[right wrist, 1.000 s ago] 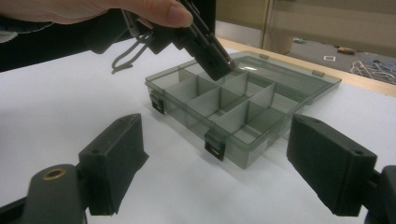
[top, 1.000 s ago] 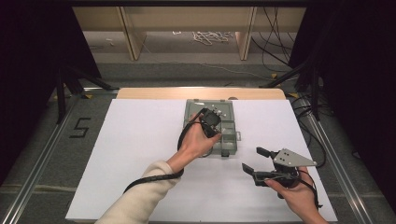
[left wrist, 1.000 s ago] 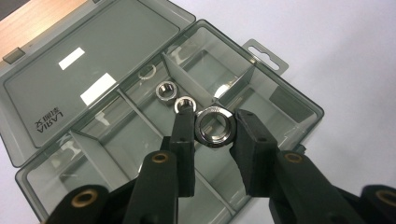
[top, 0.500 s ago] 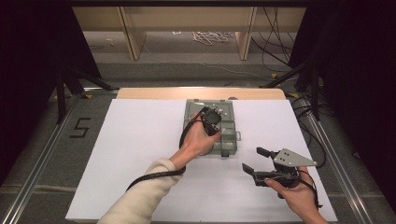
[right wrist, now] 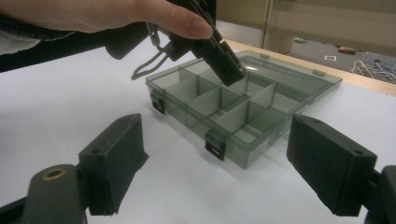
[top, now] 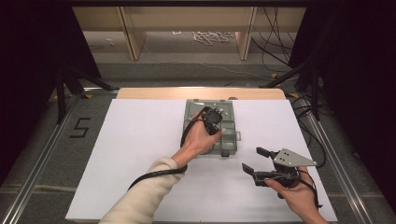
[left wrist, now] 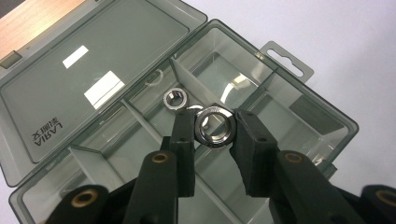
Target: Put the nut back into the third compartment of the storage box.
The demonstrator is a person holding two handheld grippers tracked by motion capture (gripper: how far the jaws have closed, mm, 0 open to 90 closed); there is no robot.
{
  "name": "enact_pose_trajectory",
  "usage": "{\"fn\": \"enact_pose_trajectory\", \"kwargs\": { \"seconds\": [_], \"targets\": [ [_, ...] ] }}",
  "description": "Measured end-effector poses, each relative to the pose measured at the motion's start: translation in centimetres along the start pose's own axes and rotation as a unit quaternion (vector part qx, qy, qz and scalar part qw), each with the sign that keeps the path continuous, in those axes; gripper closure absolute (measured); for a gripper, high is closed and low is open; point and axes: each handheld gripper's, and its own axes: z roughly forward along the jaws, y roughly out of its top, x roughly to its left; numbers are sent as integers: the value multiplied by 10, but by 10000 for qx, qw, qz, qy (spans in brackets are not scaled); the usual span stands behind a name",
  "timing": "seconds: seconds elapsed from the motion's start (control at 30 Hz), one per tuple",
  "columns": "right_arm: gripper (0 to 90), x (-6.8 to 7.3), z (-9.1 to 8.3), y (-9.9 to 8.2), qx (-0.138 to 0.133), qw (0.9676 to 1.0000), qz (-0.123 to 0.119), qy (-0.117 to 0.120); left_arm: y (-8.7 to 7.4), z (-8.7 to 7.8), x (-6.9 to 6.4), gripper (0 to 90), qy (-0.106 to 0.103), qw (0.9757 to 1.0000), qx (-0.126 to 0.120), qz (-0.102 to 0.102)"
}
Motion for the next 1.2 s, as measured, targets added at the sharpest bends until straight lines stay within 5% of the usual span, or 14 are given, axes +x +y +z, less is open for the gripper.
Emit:
{"fn": "enact_pose_trajectory", "kwargs": {
  "seconds": [1.2],
  "targets": [
    [197,0,1,0,-35,10000,-5,4,4,21,10,699,180,9996,168,114]
  ]
}}
